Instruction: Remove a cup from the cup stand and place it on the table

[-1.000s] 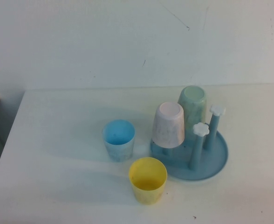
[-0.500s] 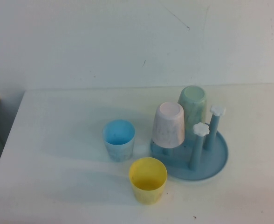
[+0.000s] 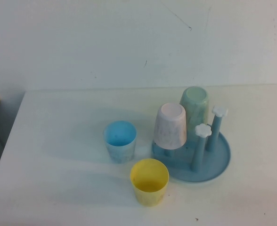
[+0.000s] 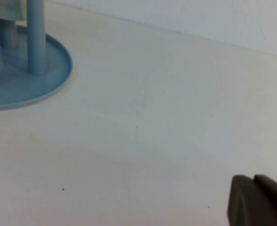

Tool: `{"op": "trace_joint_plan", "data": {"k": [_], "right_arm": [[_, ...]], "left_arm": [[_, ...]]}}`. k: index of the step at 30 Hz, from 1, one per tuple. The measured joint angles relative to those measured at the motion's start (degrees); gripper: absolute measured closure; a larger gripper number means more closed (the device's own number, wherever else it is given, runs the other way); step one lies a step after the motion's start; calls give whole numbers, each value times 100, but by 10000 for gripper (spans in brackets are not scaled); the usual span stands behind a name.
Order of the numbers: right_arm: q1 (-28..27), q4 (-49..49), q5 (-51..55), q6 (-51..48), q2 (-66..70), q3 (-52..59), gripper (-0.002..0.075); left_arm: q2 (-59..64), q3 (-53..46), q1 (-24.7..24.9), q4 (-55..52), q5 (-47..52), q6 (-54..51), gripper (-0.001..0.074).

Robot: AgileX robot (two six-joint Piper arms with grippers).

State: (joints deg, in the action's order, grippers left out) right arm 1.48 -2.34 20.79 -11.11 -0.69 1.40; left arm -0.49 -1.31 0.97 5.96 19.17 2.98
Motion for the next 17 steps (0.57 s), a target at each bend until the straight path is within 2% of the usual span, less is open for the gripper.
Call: {"op": "trace_joint_plan", "data": {"k": [9, 17], "right_arm": [[0, -12, -12, 253, 0, 0, 728], [0, -22, -12, -6, 0, 0, 728]], "left_arm": [[0, 0, 0, 0, 0, 0, 737], [0, 0, 0, 0, 0, 0, 737]]}}
